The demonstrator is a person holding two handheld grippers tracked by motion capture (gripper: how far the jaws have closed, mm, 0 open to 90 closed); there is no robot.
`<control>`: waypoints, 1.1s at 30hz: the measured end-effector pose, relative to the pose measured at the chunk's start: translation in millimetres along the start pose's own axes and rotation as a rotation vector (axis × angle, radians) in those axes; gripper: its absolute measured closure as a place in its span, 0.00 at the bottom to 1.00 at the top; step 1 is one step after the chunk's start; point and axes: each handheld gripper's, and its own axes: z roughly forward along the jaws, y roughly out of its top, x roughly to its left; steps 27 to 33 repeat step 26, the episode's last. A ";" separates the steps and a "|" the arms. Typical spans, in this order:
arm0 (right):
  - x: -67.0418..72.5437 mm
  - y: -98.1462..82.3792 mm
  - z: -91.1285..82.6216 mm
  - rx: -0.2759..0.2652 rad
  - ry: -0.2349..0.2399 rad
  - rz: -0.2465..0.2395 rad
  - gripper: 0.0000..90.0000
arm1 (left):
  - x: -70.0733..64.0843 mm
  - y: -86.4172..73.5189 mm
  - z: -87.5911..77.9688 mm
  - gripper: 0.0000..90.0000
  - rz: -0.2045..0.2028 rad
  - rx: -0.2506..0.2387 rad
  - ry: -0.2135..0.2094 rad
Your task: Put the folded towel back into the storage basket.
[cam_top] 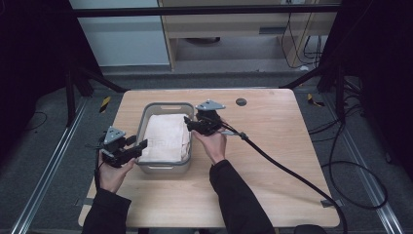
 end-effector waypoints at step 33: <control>-120.8 -102.1 -178.3 -0.007 -0.078 0.119 0.19 | -2.4 -33.2 -25.7 0.23 0.018 -0.077 -0.001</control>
